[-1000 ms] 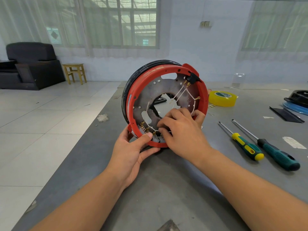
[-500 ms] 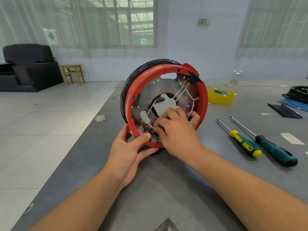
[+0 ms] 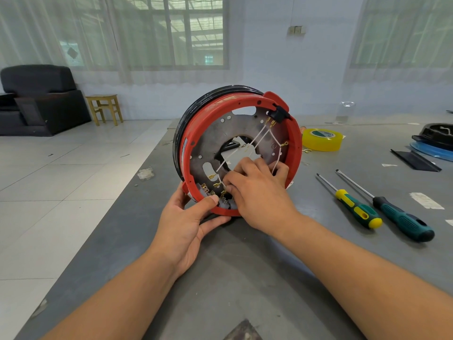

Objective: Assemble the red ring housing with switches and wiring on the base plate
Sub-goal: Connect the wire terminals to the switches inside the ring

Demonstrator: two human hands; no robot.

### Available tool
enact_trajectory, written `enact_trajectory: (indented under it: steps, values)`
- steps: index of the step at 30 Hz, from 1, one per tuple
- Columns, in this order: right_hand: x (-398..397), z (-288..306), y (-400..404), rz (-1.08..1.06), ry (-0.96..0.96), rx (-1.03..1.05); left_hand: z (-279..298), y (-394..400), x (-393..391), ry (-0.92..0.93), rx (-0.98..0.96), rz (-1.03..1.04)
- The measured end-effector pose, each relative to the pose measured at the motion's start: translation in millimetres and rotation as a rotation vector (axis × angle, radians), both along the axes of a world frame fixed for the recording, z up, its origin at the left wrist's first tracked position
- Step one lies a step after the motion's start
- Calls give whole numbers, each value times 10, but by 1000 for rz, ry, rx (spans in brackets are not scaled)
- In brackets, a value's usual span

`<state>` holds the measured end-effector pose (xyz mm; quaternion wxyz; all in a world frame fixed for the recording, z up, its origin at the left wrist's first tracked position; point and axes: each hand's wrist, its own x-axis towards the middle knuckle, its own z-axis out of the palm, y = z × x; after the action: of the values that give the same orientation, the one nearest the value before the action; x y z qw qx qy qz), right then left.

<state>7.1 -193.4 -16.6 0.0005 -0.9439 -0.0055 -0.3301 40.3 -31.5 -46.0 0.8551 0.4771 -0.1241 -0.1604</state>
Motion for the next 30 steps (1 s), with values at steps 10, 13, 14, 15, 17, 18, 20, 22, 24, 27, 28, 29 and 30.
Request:
enact_trajectory:
  steps: [10,13,14,15,17,18,20,22,24,27,28,29,30]
  values:
    - [-7,0,11,-15,-23,-67,-16,-2,16,7,-5,11]
    - [-8,0,14,-18,-25,-85,-20,2,13,6,-10,12]
    - [-6,0,11,-16,-27,-88,-20,1,12,6,-10,11]
    - [-4,1,10,-16,-29,-90,-19,0,11,7,-10,11]
    - [2,3,9,-19,-38,-84,-16,-5,7,7,-9,12]
    - [6,3,9,-22,-44,-73,-14,-10,5,5,-7,12]
    - [9,-2,9,-31,-45,-48,-13,-14,-3,-2,-2,12]
    - [10,-12,8,-33,-43,-30,-9,-16,-10,-6,-2,15]
    - [7,-18,10,-29,-43,-15,-5,-21,-10,-4,0,21]
    - [-1,-14,17,-19,-35,-20,-2,-30,-10,1,-1,30]
    - [-4,-10,18,-16,-32,-28,-3,-30,-10,0,1,35]
    - [-6,-2,18,-13,-26,-37,-4,-30,-11,-2,3,39]
    - [-7,6,16,-9,-18,-48,-5,-29,-12,-3,5,40]
